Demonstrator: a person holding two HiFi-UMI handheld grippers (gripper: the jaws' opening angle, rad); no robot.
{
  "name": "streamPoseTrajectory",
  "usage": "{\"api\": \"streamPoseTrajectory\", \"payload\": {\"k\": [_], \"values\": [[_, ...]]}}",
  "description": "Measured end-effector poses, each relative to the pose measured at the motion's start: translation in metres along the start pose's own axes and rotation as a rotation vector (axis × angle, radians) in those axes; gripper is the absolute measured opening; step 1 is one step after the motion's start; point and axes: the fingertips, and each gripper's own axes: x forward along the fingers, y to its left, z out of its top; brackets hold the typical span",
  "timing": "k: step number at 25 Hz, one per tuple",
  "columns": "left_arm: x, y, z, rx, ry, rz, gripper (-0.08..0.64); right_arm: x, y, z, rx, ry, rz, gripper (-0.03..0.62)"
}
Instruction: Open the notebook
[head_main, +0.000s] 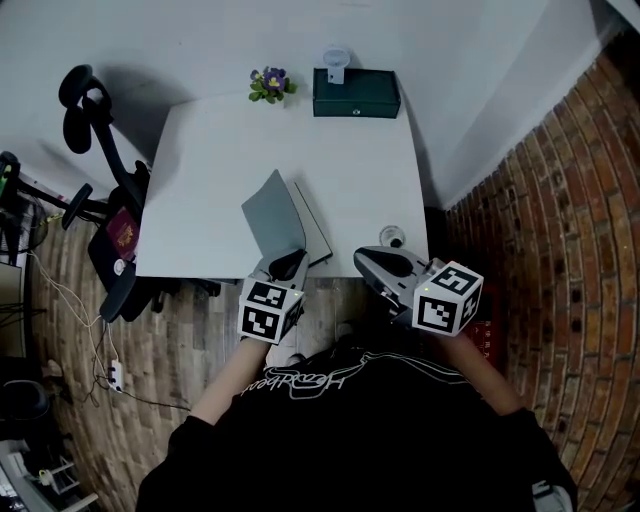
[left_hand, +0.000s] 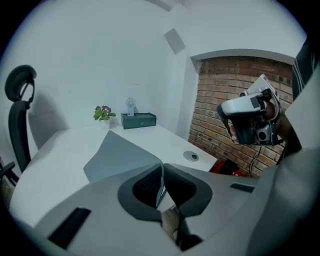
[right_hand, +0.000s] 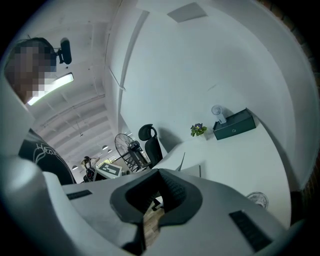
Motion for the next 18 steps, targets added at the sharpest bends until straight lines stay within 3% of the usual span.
{"api": "streamPoseTrajectory", "payload": {"k": [18], "values": [[-0.086,0.046,-0.013,-0.110,-0.067,0.027,0.043,0.042,0.045,-0.011,0.004,-0.028,0.045,0.000]]}}
